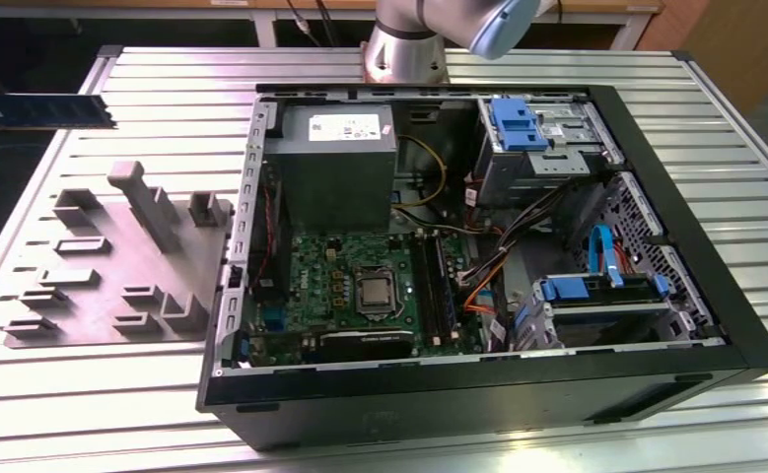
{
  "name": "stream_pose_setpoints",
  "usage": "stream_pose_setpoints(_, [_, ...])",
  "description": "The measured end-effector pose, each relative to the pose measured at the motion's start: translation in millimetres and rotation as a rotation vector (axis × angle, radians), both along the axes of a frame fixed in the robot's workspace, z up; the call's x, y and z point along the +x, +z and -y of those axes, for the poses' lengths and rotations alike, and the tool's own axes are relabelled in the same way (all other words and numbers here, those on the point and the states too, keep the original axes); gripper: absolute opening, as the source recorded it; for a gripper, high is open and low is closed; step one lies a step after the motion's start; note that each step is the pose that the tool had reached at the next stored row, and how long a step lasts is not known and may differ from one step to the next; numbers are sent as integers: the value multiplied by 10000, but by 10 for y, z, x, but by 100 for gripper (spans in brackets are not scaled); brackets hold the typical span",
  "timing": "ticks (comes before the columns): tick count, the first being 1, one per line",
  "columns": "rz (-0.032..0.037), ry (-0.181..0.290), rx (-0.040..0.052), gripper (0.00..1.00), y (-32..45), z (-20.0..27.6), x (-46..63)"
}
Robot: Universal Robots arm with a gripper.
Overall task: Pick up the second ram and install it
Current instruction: 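Pick up the second ram and move it above second insertion slot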
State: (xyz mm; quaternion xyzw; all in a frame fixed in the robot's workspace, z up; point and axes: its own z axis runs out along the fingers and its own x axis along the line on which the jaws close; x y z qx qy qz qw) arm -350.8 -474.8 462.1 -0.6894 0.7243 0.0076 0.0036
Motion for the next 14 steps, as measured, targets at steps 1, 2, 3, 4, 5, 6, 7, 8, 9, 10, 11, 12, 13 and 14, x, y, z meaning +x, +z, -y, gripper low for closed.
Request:
stream_pose_setpoints(1, [-1, -1, -1, 11, 1, 0, 38])
stream_pose_setpoints(2, [-1, 0, -1, 11, 1, 0, 78])
stream_pose_setpoints(3, [0, -1, 1, 11, 0, 0, 115])
stream_pose_setpoints(4, [0, -1, 2, 11, -1, 0, 153])
stream_pose_setpoints(5, [0, 1, 2, 11, -1, 0, 193])
stream_pose_setpoints(6, [-1, 0, 2, 11, -1, 0, 235])
stream_pose_setpoints(7, [-2, 0, 1, 11, 0, 0, 277])
stream_pose_setpoints(8, [0, -1, 3, 11, -1, 0, 320])
stream_pose_setpoints(9, [-1, -1, 4, 11, -2, 0, 365])
stream_pose_setpoints(10, [-1, 0, 4, 11, -2, 0, 410])
stream_pose_setpoints(11, [-1, 1, 4, 11, -2, 0, 459])
stream_pose_setpoints(12, [-1, 0, 4, 11, -2, 0, 505])
stream_pose_setpoints(13, [-1, 0, 5, 11, -3, 0, 550])
stream_pose_setpoints(14, [-1, -1, 6, 11, -3, 0, 594])
